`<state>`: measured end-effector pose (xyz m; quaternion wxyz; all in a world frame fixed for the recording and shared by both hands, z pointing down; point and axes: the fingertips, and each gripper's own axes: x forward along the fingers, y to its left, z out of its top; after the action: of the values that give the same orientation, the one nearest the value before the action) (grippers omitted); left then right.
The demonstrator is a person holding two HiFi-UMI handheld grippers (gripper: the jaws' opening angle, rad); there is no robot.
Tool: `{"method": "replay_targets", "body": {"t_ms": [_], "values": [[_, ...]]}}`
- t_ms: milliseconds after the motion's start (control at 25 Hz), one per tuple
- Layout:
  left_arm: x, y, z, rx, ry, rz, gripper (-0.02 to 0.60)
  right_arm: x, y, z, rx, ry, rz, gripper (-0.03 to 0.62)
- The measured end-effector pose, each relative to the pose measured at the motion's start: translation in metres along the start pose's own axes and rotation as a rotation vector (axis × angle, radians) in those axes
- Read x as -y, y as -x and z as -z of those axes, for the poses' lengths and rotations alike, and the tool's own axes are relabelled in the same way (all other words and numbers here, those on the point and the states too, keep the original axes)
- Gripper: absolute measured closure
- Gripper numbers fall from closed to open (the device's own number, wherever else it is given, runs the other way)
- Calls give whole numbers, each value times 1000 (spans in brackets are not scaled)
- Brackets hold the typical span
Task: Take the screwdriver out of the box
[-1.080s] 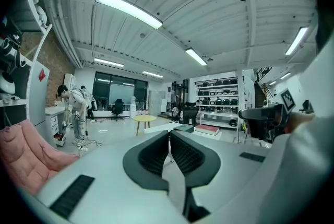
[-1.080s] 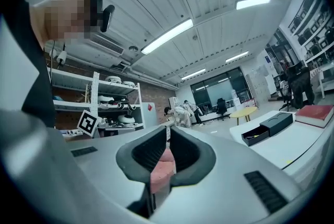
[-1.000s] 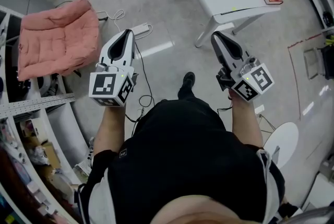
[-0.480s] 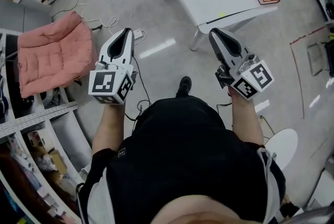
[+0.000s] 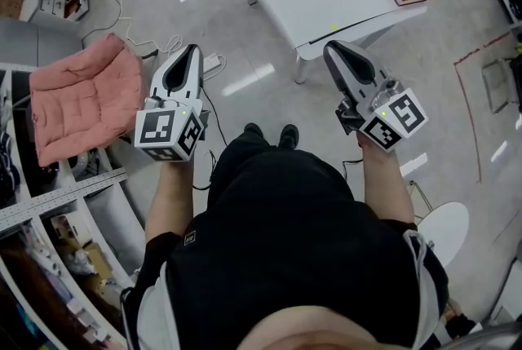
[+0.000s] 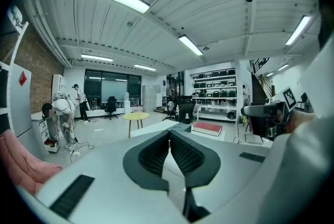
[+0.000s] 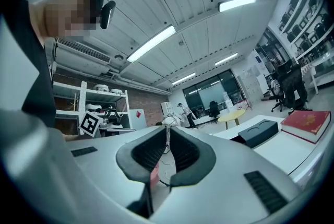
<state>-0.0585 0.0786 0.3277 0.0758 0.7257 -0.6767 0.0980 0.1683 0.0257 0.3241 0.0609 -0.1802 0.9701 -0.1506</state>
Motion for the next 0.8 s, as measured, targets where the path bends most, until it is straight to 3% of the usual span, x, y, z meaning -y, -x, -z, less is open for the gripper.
{"method": "replay_targets", "body": {"t_ms": [480,800], "values": [[-1,-58,-19,59,-15,80,557,33,-5,-12,10,26,76,562],[-40,-125,-21,66,-5,139,557,75,-55,-13,-27,39,144,562]]}}
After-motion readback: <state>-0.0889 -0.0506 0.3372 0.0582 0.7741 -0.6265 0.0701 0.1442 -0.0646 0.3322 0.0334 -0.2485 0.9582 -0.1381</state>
